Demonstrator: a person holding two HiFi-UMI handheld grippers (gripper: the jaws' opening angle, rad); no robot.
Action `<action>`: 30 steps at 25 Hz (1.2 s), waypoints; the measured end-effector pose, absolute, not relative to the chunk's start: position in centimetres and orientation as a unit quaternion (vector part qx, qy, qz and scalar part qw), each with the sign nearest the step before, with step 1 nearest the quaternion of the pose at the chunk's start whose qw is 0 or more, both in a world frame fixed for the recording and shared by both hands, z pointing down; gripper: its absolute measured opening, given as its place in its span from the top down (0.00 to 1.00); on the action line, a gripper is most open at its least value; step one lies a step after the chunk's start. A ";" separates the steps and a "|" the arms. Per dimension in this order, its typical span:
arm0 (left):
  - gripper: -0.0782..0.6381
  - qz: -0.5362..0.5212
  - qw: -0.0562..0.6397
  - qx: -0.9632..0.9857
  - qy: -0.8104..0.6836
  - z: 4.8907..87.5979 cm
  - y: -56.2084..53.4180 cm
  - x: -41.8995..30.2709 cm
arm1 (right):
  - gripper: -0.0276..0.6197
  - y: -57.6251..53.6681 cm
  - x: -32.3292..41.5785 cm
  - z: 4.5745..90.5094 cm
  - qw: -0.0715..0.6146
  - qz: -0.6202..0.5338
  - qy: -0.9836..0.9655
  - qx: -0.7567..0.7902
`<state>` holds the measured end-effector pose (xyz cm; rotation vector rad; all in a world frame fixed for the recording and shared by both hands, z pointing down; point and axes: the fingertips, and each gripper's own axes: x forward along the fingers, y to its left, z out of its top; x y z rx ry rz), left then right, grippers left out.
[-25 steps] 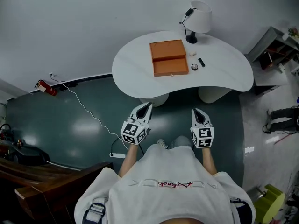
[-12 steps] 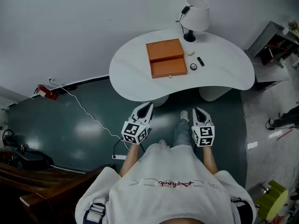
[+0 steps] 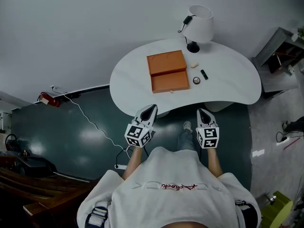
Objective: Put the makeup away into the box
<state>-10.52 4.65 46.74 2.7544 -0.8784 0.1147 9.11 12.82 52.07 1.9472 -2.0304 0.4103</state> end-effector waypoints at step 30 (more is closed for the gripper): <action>0.88 0.042 0.146 0.906 -0.395 46.3 -9.1 1.5 | 0.92 -5.9 21.8 51.4 0.159 0.142 -0.771 0.601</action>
